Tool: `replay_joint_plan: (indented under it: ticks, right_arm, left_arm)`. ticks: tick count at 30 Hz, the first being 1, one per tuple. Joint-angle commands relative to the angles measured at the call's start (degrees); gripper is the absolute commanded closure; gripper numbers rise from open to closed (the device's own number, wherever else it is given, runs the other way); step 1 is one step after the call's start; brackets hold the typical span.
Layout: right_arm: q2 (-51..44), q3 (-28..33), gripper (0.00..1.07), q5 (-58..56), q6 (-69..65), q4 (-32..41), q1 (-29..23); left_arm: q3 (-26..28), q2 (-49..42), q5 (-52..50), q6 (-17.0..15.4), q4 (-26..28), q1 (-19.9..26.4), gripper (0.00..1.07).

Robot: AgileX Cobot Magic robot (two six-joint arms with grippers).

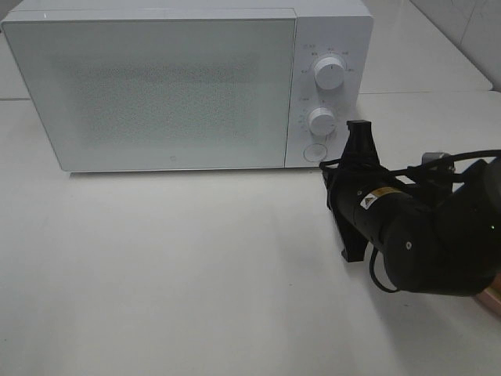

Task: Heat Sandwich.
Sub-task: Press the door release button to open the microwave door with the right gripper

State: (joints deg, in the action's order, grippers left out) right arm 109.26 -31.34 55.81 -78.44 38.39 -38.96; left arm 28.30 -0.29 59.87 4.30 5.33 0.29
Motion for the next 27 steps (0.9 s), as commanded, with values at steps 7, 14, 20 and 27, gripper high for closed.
replay_joint_plan:
  ticks: [7,14,20,27]
  right_arm:
    - [3.55,-5.44,1.07,-3.21,-1.49,-6.42,5.5]
    - [6.99,-10.37,1.07,-5.39,-2.01,-8.25,7.68]
    - [9.74,-14.44,1.07,-5.84,-2.01,-9.11,8.31]
    - [12.2,-17.3,1.07,-7.1,-1.95,-7.68,9.0]
  left_arm:
    - [-0.11,-0.92,-0.4,-0.11,-0.06,0.06,0.09]
    - [-0.11,-0.92,-0.4,-0.11,-0.06,0.06,0.09]
    - [-0.11,-0.92,-0.4,-0.11,-0.06,0.06,0.09]
    - [-0.11,-0.92,-0.4,-0.06,-0.06,0.06,0.09]
